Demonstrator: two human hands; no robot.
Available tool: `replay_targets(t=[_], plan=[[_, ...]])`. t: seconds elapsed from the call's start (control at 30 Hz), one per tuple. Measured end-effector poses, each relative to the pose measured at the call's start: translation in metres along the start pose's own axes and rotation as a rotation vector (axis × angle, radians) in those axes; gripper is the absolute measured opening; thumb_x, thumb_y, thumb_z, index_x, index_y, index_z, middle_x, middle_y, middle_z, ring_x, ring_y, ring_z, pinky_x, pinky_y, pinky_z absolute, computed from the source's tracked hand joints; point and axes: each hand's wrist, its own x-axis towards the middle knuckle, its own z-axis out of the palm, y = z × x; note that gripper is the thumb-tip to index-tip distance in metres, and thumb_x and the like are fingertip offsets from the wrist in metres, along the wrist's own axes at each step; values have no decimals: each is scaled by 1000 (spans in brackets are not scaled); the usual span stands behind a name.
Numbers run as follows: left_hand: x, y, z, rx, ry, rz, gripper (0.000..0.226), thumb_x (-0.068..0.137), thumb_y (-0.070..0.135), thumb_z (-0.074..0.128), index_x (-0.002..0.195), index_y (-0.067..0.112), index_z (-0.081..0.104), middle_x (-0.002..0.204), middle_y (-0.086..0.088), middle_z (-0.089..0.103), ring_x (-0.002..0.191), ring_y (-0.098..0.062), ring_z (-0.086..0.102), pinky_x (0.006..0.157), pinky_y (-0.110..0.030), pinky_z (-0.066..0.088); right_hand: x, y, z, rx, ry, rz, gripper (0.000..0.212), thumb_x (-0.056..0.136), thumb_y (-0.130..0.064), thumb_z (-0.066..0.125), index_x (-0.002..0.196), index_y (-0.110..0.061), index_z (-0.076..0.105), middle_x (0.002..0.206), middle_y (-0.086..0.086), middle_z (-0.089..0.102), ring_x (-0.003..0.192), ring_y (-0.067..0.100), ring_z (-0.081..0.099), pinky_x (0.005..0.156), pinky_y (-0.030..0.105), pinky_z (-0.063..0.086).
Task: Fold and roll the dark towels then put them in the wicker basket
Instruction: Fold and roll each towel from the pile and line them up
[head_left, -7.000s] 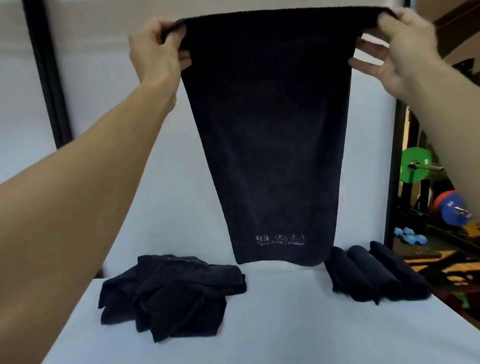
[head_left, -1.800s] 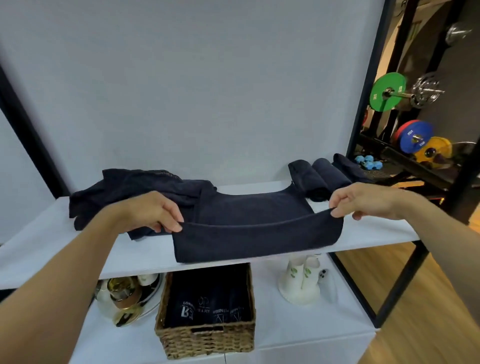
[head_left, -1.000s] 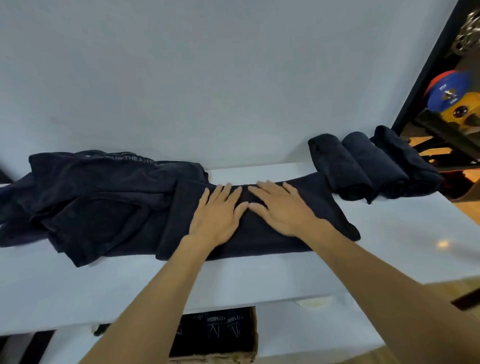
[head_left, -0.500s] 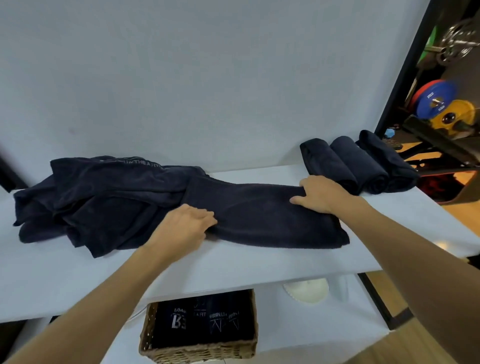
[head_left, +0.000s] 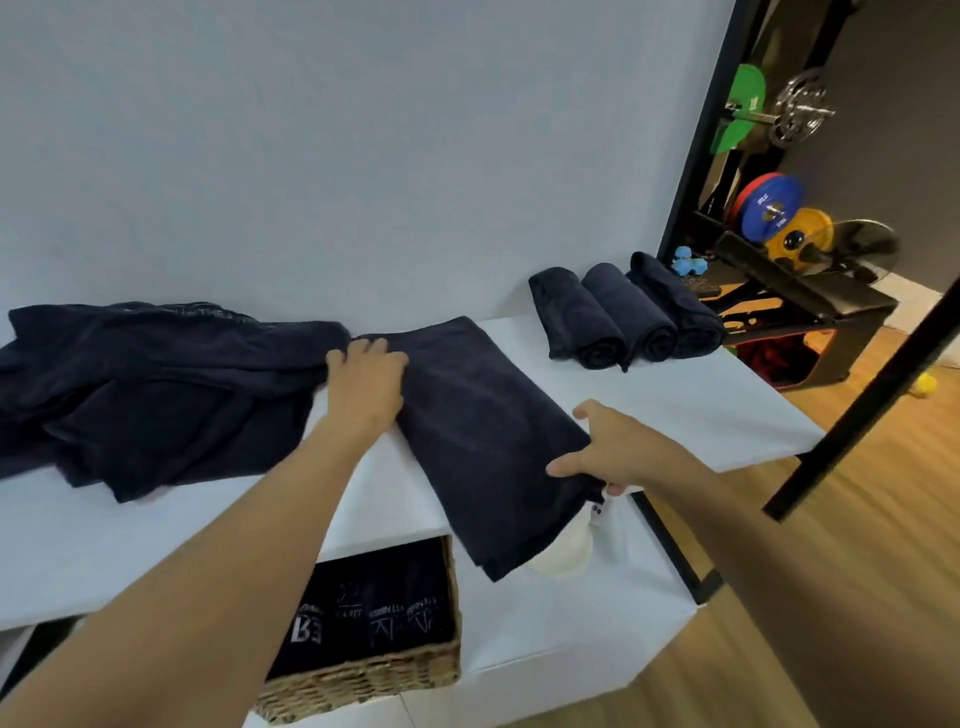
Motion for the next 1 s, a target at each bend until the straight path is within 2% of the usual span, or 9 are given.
replay_targets(t=[0.13,0.23,0.33,0.5,0.57,0.63,0.73,0.83,1.0], plan=[[-92,27,-2,-359,307,568,29,90,33,58,108,15,71,118,-6,65,104,-27,60,85,-38,46,-4,0,-6,77,-14,29,76,80,-32,78,140,-14,35,99,3,55,74,22,60,63,31,53],[-152,38,10,-170,233,753,62,78,60,66,124,20,58,124,-6,59,111,-24,57,94,-39,49,-7,-2,-3,220,-50,67,59,81,-21,79,129,-7,47,97,13,61,73,24,56,59,30,46],[-169,48,15,55,181,624,74,65,23,83,130,20,48,125,-10,56,112,-33,57,94,-45,49,-13,-7,0,348,-105,93,44,82,-13,78,119,-4,55,88,15,61,70,22,54,52,25,40],[-161,47,9,-100,361,613,23,77,7,62,96,19,64,94,1,63,81,-22,58,68,-32,46,-21,-7,4,142,-58,62,49,82,-25,77,118,0,56,82,11,60,59,19,55,46,24,42],[-161,42,1,-249,342,559,21,82,16,51,91,20,70,92,6,66,81,-20,57,67,-31,46,-26,-1,10,-173,148,-87,58,81,-41,74,127,-13,52,104,6,61,84,21,61,68,30,50],[-162,35,-8,-427,244,426,17,87,18,56,94,20,71,95,7,66,85,-18,51,73,-32,47,-39,3,23,-169,295,-389,64,78,-57,68,134,-31,49,128,-4,54,115,16,54,97,37,44],[-164,31,-18,-627,149,330,14,89,16,63,101,18,71,96,10,61,86,-14,45,75,-30,44,-60,4,53,-187,192,-694,77,70,-73,63,137,-39,44,137,-20,44,124,2,43,108,32,30],[-163,29,-27,-767,71,307,12,90,14,63,97,17,72,89,9,63,83,-13,55,75,-27,46,-52,11,75,-552,373,-703,59,84,-47,66,137,-32,45,131,-13,49,114,11,50,99,29,29],[-158,10,-37,-842,8,197,37,87,-1,58,109,24,74,96,4,73,80,-13,63,79,-26,51,-43,18,56,-517,501,-691,40,81,-6,53,114,-27,61,101,-10,62,90,18,56,80,27,25]])
